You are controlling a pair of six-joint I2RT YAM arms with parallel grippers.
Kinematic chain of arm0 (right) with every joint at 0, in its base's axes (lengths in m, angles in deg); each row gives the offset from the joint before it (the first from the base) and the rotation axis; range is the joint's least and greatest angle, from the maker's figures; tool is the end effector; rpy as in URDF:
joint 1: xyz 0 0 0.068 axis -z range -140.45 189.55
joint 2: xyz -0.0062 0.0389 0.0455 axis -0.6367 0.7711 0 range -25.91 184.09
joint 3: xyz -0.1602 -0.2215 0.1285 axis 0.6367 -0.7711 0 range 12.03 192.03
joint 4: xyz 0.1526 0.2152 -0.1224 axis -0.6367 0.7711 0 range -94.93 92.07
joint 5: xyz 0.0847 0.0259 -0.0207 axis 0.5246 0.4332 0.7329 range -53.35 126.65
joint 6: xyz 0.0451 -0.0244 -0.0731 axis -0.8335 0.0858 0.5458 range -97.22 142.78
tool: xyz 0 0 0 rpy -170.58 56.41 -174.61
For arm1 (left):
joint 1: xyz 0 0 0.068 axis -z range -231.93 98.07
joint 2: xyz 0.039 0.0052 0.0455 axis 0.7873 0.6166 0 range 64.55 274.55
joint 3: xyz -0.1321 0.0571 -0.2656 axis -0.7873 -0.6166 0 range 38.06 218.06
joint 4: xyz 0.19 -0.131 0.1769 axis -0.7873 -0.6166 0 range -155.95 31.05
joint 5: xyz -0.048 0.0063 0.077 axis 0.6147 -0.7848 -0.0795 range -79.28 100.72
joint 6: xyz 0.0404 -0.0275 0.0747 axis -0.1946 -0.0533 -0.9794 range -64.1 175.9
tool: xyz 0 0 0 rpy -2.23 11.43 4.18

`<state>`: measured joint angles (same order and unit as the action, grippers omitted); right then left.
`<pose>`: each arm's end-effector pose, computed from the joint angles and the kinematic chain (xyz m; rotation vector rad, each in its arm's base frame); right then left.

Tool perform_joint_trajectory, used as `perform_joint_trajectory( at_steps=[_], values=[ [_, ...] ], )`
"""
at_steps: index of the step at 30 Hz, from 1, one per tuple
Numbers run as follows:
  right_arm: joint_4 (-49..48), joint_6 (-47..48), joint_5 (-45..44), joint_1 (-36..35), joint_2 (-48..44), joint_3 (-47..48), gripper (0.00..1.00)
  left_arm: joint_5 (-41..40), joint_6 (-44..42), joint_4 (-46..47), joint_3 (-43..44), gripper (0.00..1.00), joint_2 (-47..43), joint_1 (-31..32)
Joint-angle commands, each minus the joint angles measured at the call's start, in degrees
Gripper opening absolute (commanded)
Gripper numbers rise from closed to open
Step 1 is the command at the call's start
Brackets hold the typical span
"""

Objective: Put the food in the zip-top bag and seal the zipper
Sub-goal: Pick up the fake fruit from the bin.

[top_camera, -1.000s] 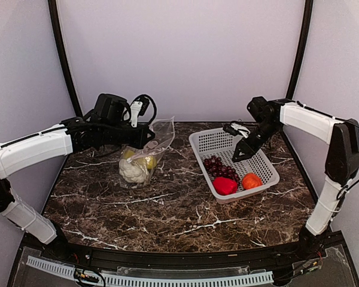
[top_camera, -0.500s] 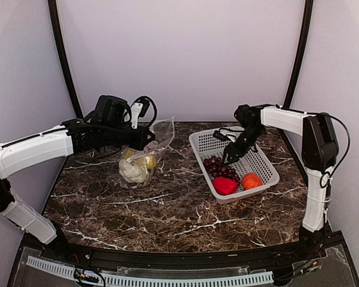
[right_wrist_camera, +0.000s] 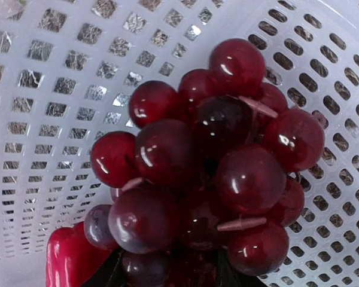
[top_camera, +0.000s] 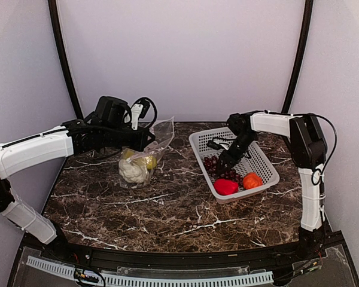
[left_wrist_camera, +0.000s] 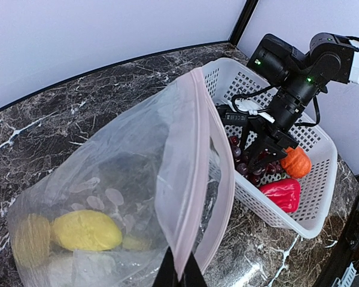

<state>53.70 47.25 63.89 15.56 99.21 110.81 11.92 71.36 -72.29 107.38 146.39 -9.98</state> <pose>0.4201 0.2267 0.1411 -1.2469 2.6939 0.7189 0.2956 -0.2679 0.3366 0.4911 2.0257 -0.6464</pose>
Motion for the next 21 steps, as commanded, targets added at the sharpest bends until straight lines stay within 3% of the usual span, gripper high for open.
perform_joint_trajectory(
  at_steps=[1,11,21],
  values=[
    [0.4,0.3,-1.3,0.1,1.7,0.8,0.36,0.4,0.1,0.3,-1.1,0.01,-0.6,0.0],
    [-0.5,0.5,1.2,3.3,-6.3,2.8,0.04,0.3,0.2,1.0,-1.9,0.01,-0.2,-0.1],
    [-1.5,0.7,6.6,5.0,-15.3,3.7,0.04,0.6,0.4,2.1,-2.0,0.01,1.1,-0.1]
  ],
)
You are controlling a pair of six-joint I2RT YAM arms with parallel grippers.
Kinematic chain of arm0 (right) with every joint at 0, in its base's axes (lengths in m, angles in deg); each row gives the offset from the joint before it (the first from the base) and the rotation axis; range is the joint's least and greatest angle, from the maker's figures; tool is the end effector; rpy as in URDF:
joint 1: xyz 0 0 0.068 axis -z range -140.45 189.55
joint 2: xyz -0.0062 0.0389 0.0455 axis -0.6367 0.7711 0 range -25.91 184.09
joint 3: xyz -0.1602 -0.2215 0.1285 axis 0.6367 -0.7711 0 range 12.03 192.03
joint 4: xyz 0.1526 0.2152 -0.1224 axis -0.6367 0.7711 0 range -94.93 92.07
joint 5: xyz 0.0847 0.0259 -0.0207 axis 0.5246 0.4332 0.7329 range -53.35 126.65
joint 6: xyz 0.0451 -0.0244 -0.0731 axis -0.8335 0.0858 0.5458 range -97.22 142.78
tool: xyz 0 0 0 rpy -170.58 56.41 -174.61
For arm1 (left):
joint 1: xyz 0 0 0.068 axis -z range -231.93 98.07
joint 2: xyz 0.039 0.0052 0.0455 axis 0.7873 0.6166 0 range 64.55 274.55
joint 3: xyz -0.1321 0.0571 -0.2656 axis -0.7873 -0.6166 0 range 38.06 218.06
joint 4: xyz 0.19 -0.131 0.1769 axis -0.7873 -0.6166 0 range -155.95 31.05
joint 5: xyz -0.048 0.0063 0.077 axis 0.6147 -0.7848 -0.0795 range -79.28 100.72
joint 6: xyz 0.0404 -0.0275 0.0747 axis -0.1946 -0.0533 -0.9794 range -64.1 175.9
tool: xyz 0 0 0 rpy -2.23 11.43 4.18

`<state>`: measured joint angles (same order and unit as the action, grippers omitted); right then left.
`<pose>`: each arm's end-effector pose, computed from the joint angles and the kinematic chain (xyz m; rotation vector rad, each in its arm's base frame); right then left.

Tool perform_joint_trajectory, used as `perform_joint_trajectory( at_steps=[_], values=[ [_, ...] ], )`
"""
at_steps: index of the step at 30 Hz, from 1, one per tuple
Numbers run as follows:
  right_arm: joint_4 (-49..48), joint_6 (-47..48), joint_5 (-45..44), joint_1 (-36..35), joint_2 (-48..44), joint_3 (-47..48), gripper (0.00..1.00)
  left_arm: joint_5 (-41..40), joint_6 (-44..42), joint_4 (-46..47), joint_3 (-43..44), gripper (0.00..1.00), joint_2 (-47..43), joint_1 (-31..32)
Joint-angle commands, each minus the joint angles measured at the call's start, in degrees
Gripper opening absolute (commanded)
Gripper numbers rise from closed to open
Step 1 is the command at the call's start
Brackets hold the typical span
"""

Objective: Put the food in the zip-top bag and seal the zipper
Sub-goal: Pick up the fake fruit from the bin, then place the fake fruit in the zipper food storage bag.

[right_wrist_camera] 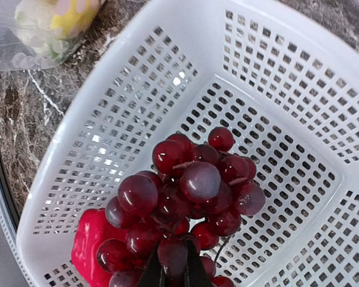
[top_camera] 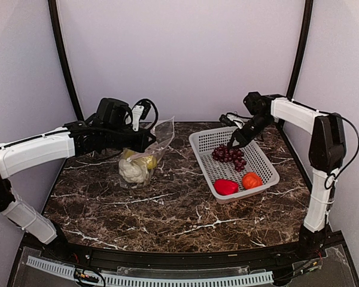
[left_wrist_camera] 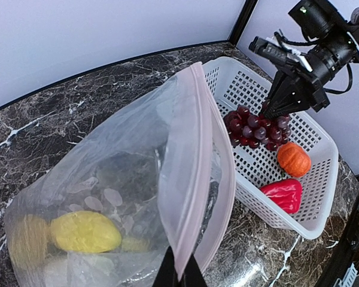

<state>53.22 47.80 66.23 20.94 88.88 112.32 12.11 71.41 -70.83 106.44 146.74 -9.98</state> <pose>0.4314 0.1866 0.2328 -1.1169 2.4947 0.6968 0.2968 -0.2693 0.3309 0.4918 2.0233 -0.6513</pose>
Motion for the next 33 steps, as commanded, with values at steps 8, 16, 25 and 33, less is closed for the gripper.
perform_joint_trajectory(
  at_steps=[8,16,25,33],
  values=[
    [1.2,0.4,14.9,-0.4,-11.6,6.0,0.05,1.1,1.8,2.7,-1.0,0.01,2.0,0.0],
    [2.2,-0.8,29.8,-2.6,-13.9,11.0,0.06,3.1,4.8,6.5,0.1,0.01,5.1,0.0],
    [2.4,-3.5,30.7,-11.0,-9.0,17.9,0.06,5.3,6.6,3.4,4.8,0.01,5.7,0.0],
    [2.6,-9.7,26.8,-13.0,-1.2,25.8,0.04,7.6,7.6,2.8,7.1,0.01,2.8,0.0]
  ],
)
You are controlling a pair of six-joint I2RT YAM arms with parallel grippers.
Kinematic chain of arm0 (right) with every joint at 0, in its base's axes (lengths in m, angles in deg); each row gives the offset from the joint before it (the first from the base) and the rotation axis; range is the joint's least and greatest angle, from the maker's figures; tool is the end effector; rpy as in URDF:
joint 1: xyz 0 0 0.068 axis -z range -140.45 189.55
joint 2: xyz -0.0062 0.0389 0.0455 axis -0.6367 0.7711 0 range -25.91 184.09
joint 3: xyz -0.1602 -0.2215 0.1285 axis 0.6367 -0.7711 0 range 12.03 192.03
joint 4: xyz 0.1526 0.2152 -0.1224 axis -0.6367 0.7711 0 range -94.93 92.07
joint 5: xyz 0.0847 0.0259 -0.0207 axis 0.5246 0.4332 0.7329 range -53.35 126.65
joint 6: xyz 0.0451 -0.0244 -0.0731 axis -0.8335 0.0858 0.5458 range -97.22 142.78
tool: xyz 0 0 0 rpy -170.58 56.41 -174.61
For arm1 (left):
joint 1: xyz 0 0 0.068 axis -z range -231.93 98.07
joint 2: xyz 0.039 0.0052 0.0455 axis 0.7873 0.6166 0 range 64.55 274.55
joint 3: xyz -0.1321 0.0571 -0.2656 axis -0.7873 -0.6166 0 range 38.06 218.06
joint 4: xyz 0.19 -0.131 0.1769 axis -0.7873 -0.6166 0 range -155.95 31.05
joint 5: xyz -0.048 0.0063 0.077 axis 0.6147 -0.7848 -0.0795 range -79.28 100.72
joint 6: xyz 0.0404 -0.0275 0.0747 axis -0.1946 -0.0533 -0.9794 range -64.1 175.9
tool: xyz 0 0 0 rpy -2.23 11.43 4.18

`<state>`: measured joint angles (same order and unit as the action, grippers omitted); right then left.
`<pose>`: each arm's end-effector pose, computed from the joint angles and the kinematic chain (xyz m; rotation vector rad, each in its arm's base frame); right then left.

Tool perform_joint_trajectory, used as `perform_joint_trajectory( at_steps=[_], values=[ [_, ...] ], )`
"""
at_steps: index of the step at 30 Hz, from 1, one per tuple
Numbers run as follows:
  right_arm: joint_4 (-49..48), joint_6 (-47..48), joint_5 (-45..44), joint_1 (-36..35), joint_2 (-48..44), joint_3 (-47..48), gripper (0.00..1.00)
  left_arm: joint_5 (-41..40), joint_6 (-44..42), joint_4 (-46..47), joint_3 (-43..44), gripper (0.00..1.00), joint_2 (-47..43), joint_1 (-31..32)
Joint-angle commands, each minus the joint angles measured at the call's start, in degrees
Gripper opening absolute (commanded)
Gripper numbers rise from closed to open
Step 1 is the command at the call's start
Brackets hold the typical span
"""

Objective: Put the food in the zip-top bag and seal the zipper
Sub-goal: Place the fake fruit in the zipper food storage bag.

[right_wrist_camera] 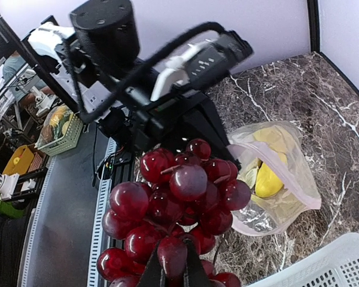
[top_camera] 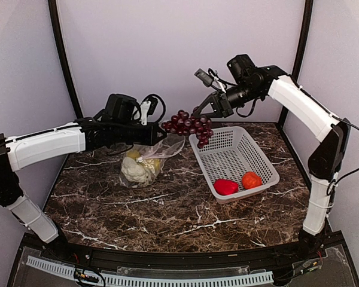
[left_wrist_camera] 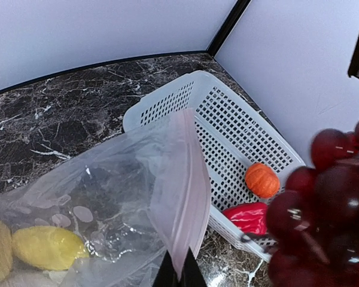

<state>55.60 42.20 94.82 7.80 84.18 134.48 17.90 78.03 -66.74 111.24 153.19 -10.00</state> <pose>0.3516 0.2970 0.4210 -1.3777 1.7900 1.3128 0.3175 -0.2985 0.3316 0.4408 2.0265 -0.8342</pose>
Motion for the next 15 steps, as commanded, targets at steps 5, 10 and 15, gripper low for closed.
perform_joint_trajectory(
  at_steps=[5,10,15],
  values=[
    [0.0,-5.6,-3.0,0.1,5.3,3.9,0.04,1.8,2.2,-1.1,2.2,0.01,-4.9,0.0],
    [0.0,-6.4,-4.2,0.1,5.8,2.6,0.04,1.5,3.4,0.2,1.6,0.01,-5.4,0.0],
    [-0.8,-9.3,-4.5,0.0,6.8,2.2,0.05,4.8,4.3,1.7,2.0,0.01,-3.6,0.0]
  ],
)
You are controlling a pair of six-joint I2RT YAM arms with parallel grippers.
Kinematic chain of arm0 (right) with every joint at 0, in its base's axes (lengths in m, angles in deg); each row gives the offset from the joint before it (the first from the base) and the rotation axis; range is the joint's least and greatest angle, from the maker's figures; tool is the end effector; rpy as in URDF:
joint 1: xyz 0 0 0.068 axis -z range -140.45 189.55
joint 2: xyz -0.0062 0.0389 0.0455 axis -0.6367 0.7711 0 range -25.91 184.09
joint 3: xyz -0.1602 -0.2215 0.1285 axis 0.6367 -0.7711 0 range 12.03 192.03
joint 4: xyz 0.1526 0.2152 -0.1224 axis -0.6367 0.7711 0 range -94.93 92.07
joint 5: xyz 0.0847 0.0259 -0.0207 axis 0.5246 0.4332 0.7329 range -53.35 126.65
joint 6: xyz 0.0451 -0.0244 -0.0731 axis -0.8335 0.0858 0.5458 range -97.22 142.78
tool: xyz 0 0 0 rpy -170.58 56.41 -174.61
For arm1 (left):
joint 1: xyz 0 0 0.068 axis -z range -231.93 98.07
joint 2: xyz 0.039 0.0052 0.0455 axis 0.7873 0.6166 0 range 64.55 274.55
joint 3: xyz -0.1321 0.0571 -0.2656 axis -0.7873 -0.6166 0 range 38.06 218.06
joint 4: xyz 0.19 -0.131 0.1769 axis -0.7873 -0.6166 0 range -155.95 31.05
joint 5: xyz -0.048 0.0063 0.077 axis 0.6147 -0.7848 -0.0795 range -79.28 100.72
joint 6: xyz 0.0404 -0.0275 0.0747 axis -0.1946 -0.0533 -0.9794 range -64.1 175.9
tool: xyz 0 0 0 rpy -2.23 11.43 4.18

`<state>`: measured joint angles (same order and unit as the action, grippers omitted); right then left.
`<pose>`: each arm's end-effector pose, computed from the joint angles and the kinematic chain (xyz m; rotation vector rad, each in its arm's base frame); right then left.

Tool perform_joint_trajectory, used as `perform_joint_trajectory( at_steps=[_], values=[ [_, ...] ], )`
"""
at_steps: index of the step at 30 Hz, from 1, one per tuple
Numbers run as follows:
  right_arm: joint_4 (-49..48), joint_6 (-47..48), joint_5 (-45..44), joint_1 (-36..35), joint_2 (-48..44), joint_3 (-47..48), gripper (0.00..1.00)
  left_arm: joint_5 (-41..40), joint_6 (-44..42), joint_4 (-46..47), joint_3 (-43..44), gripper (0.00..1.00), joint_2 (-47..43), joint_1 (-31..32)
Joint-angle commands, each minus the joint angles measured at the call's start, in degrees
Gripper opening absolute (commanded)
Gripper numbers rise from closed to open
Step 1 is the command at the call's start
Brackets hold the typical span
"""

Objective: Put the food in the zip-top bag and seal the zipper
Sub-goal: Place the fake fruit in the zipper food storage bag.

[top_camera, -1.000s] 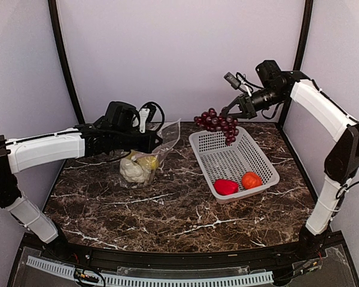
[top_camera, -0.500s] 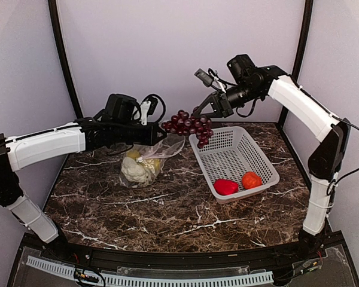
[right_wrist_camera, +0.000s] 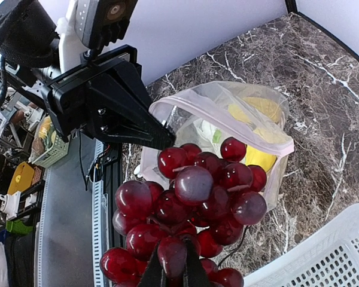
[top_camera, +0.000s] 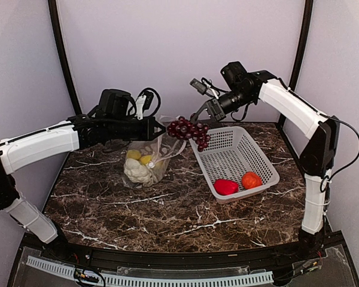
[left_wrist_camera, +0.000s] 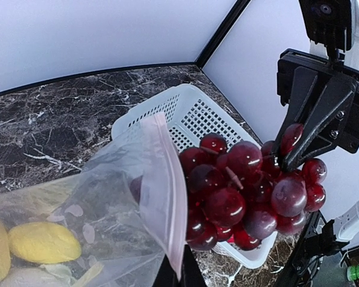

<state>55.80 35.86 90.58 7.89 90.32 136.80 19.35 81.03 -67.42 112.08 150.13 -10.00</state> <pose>0.3818 0.3109 0.3822 -1.2660 2.0064 1.3029 0.3070 -0.2917 0.3581 0.4021 1.9893 -0.9110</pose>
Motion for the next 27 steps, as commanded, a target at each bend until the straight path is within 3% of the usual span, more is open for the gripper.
perform_joint_trajectory(
  at_steps=[1,16,20,27],
  values=[
    [-1.4,-4.0,-0.5,-0.3,1.0,-0.1,0.05,4.2,1.7,2.6,1.3,0.01,0.1,0.1],
    [-4.5,-12.0,-5.0,-4.0,8.2,5.4,0.06,5.2,3.8,4.0,1.3,0.01,2.3,1.1],
    [-8.0,-15.4,-1.7,-3.6,8.1,8.5,0.06,5.3,3.7,3.9,1.7,0.01,2.9,1.5],
    [-11.7,-20.8,0.0,-3.7,10.5,5.9,0.12,5.1,3.8,3.9,1.3,0.01,3.7,1.7]
  ],
)
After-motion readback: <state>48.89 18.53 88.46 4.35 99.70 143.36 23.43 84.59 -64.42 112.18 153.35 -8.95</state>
